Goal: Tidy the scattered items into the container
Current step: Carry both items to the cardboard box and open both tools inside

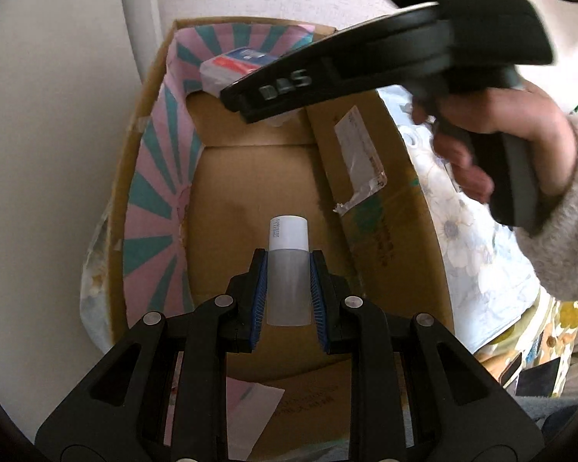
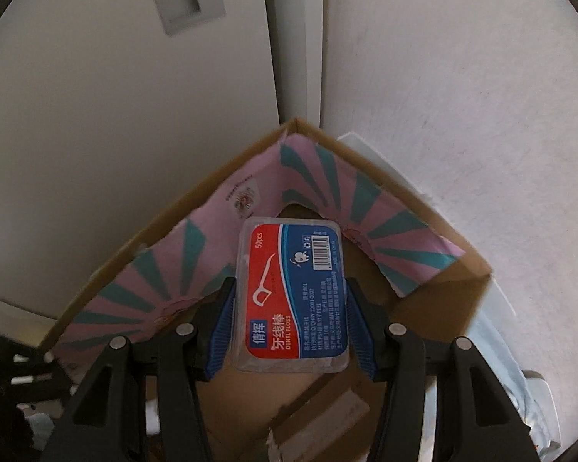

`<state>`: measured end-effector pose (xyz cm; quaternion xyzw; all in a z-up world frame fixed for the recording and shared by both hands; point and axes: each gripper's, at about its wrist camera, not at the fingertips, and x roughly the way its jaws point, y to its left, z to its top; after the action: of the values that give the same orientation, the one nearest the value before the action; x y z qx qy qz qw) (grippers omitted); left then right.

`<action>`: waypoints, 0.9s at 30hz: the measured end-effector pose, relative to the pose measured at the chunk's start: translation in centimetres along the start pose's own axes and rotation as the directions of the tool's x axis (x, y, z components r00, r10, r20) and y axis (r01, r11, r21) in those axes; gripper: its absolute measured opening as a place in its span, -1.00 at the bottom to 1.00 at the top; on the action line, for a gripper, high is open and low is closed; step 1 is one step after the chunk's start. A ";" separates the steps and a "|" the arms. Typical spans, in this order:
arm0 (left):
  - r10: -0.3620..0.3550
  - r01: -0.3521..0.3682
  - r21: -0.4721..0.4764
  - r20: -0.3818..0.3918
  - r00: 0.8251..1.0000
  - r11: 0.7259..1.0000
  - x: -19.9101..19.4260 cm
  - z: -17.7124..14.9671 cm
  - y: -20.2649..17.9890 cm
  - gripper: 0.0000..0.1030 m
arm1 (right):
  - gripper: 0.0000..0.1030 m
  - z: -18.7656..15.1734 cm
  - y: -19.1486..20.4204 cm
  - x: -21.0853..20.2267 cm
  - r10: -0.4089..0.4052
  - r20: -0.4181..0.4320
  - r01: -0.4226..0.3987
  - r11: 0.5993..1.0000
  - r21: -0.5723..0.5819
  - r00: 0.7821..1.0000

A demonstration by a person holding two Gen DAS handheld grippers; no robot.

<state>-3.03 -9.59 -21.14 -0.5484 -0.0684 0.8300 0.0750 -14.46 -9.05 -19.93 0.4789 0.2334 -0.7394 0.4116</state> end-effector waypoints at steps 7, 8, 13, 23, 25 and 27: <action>-0.036 0.036 0.006 0.012 0.999 0.999 0.0 0.0 0.1 -0.50 | -0.02 0.3 0.6 1.9 -0.011 -0.025 0.010 0.999 -0.034 1.000; -0.034 0.034 0.002 0.012 0.999 0.999 -0.1 0.0 0.1 -0.03 | -0.01 0.2 0.7 1.9 -0.019 -0.028 0.018 0.999 -0.039 0.999; -0.040 0.041 -0.013 0.045 0.998 0.999 -0.9 -0.1 0.2 0.70 | 0.33 -0.2 0.5 1.7 -0.044 -0.031 0.043 0.999 -0.024 0.999; -0.039 0.042 -0.046 0.084 0.996 0.998 -2.3 -0.3 0.4 0.71 | 0.34 -2.0 -1.0 -2.7 0.024 0.083 -0.030 0.997 0.077 0.996; -0.042 0.046 -0.047 0.089 0.995 0.998 -2.7 -1.0 0.6 0.71 | 0.34 -2.5 -1.1 -3.4 0.027 0.096 -0.036 0.995 0.096 0.995; -0.039 0.044 -0.045 0.094 0.995 0.998 -2.9 0.3 1.0 0.71 | 0.34 -2.8 -0.6 -4.1 0.035 0.115 -0.049 0.991 0.121 0.993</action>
<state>-2.22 -11.15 -18.63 -0.5092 -0.1026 0.8511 0.0761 -12.66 -5.07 -17.53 0.4659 0.1534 -0.7693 0.4093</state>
